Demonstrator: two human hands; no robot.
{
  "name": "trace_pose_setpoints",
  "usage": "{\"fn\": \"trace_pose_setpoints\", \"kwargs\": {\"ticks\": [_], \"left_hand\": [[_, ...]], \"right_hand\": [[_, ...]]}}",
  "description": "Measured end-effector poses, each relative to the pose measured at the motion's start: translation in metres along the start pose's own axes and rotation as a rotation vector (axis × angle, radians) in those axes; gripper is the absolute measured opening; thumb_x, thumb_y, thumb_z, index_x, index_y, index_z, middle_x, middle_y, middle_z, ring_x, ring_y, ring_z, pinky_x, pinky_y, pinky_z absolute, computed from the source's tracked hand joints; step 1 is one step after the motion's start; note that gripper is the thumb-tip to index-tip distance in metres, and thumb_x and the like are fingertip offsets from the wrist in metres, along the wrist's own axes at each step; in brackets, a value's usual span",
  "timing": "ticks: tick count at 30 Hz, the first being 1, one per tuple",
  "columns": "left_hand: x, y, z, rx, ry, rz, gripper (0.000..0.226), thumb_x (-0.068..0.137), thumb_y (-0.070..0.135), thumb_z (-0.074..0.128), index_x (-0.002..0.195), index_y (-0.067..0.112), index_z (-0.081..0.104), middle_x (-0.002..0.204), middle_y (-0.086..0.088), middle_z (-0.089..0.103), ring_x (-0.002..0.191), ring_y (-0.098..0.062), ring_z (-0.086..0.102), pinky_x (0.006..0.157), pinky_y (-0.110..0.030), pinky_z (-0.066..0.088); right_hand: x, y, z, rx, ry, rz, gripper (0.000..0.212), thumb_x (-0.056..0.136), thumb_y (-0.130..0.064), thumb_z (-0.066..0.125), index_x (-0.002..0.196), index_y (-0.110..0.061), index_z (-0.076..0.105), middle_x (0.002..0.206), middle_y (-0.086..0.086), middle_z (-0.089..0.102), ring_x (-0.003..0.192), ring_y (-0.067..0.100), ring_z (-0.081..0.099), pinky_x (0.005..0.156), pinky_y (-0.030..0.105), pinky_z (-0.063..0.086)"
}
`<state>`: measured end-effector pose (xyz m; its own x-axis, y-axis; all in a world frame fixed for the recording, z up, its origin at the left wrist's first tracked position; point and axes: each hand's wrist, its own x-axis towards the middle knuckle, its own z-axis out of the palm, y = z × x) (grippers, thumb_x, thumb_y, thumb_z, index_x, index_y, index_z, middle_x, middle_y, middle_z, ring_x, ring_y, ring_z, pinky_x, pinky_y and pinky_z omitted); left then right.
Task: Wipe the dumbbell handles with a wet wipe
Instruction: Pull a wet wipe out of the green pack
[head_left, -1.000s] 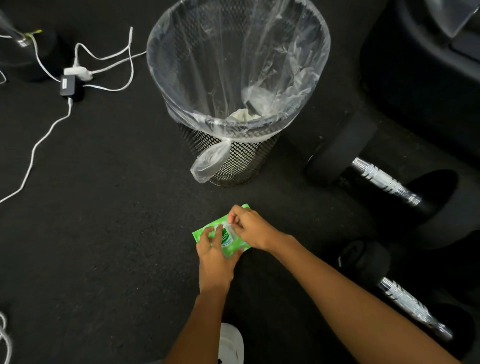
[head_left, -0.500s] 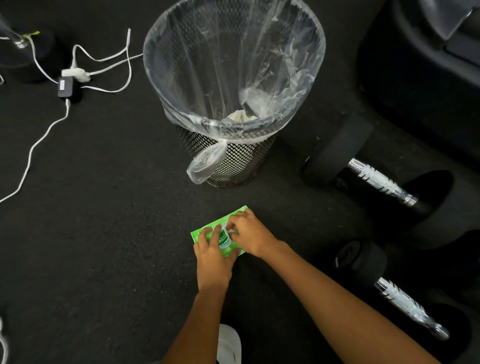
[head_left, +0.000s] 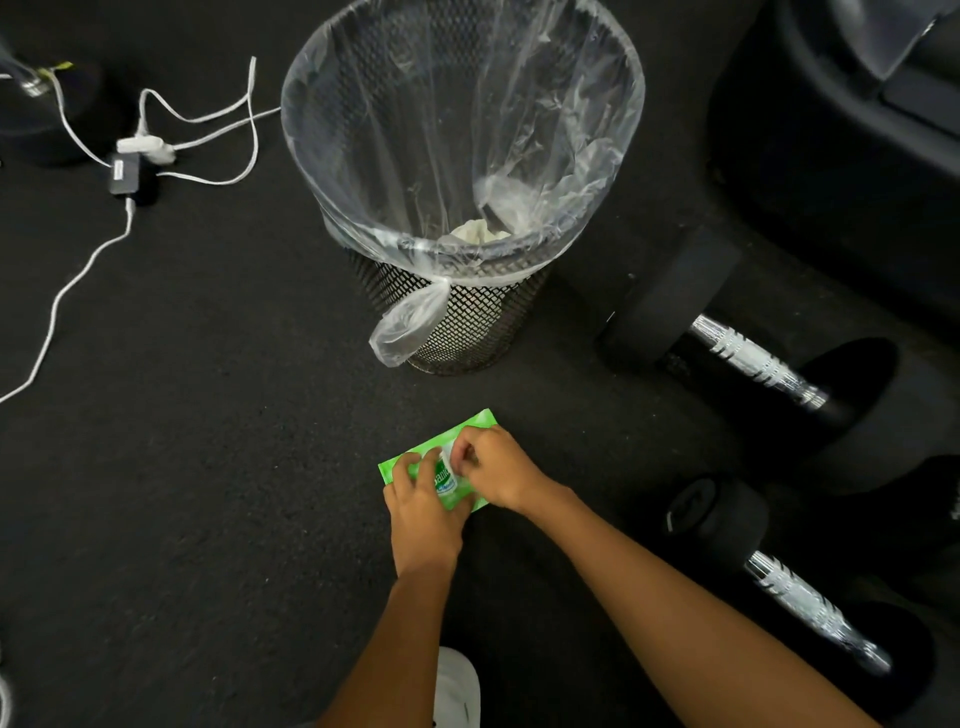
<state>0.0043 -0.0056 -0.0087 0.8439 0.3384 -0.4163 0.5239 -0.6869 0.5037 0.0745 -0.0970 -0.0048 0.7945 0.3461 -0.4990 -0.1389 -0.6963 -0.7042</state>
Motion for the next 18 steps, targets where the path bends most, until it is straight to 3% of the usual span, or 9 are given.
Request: {"fn": "trace_pose_setpoints", "kwargs": {"ticks": [4,7,11,14,18], "left_hand": [[0.000,0.001,0.000,-0.003,0.006,0.000,0.067,0.081,0.023,0.069,0.139,0.019,0.036,0.145,-0.005,0.026,0.125,-0.022,0.028,0.100,-0.034,0.036],[0.000,0.001,0.000,0.011,0.001,0.006,0.067,0.081,0.024,0.068,0.140,0.019,0.035,0.145,-0.004,0.025,0.126,-0.022,0.027,0.100,-0.033,0.035],[0.000,-0.001,0.002,0.043,-0.009,0.014,0.069,0.080,0.027,0.070,0.139,0.014,0.036,0.147,-0.006,0.022,0.127,-0.023,0.025,0.103,-0.032,0.032],[-0.001,-0.001,0.003,0.059,-0.011,-0.001,0.069,0.081,0.028,0.069,0.139,0.009,0.036,0.148,-0.006,0.020,0.128,-0.022,0.025,0.104,-0.032,0.030],[-0.001,0.001,0.003,0.026,-0.001,-0.005,0.074,0.079,0.024,0.071,0.141,0.013,0.032,0.146,-0.007,0.024,0.128,-0.023,0.025,0.104,-0.036,0.031]], "right_hand": [[-0.006,0.006,-0.007,0.172,-0.033,0.062,0.012,0.089,-0.002,0.053,0.084,-0.011,0.060,0.089,-0.001,0.059,0.086,0.009,0.054,0.075,0.016,0.040],[-0.007,0.010,-0.005,0.292,-0.009,0.101,0.024,0.090,-0.002,0.053,0.074,-0.021,0.053,0.094,0.000,0.058,0.093,0.013,0.055,0.080,0.021,0.043],[-0.006,0.011,-0.010,0.535,0.095,0.155,0.025,0.093,-0.005,0.049,0.076,-0.023,0.049,0.097,0.006,0.058,0.097,0.019,0.055,0.089,0.037,0.046],[-0.005,0.008,-0.016,0.421,0.053,0.126,0.026,0.093,-0.007,0.050,0.075,-0.026,0.047,0.096,0.005,0.058,0.095,0.015,0.054,0.077,0.024,0.043],[-0.007,0.011,-0.013,0.478,0.036,0.162,0.022,0.094,-0.011,0.049,0.080,-0.027,0.047,0.102,0.005,0.057,0.098,0.015,0.051,0.075,0.025,0.040]]}}
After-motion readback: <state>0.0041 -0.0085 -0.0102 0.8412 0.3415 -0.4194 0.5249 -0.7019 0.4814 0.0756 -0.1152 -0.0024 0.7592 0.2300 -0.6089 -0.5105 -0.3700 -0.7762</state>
